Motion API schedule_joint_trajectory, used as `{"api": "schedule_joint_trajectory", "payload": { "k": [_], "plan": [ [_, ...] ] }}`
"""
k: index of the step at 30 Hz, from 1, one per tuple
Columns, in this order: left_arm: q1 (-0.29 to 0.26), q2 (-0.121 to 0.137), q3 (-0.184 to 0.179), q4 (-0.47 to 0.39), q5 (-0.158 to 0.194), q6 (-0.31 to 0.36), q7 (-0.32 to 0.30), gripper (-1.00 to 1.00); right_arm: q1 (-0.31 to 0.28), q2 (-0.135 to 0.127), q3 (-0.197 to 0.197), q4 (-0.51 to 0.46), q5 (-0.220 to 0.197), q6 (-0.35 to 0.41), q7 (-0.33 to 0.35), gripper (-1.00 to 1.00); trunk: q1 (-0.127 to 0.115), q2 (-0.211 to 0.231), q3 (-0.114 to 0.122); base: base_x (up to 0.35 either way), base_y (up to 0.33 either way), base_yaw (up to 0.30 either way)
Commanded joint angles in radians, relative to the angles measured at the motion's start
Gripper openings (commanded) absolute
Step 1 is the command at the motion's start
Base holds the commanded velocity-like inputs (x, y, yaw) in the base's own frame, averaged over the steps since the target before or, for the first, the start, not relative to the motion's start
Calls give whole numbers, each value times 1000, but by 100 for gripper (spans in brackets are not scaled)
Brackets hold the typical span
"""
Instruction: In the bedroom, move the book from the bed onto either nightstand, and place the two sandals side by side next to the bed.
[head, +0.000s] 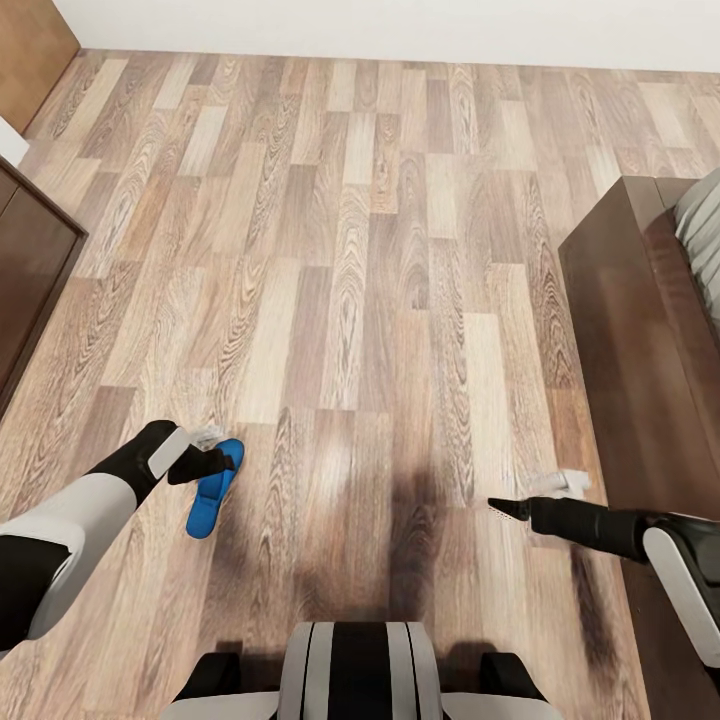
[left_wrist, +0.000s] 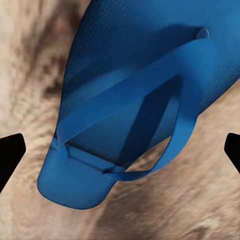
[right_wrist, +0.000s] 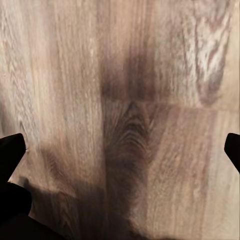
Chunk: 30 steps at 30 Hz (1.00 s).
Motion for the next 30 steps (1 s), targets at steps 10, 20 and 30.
{"api": "schedule_joint_trajectory", "payload": {
  "k": [10, 20, 30],
  "plan": [
    [-2, 7, -6, -2, 11, 4, 6, 100, 10, -22, -78, -11, 7, 4, 103, 100, 0, 0, -1, 0, 0, 0],
    [-5, 10, -5, -9, 12, 4, 7, 100, 16, -29, -115, -15, 7, 4, 136, 100, 0, 0, -1, 0, 0, 0],
    [-9, 10, -5, -14, 12, 4, 5, 100, 20, -33, -127, -15, 7, 4, 218, 100, 0, 0, -1, 0, 0, 0]
  ]
}}
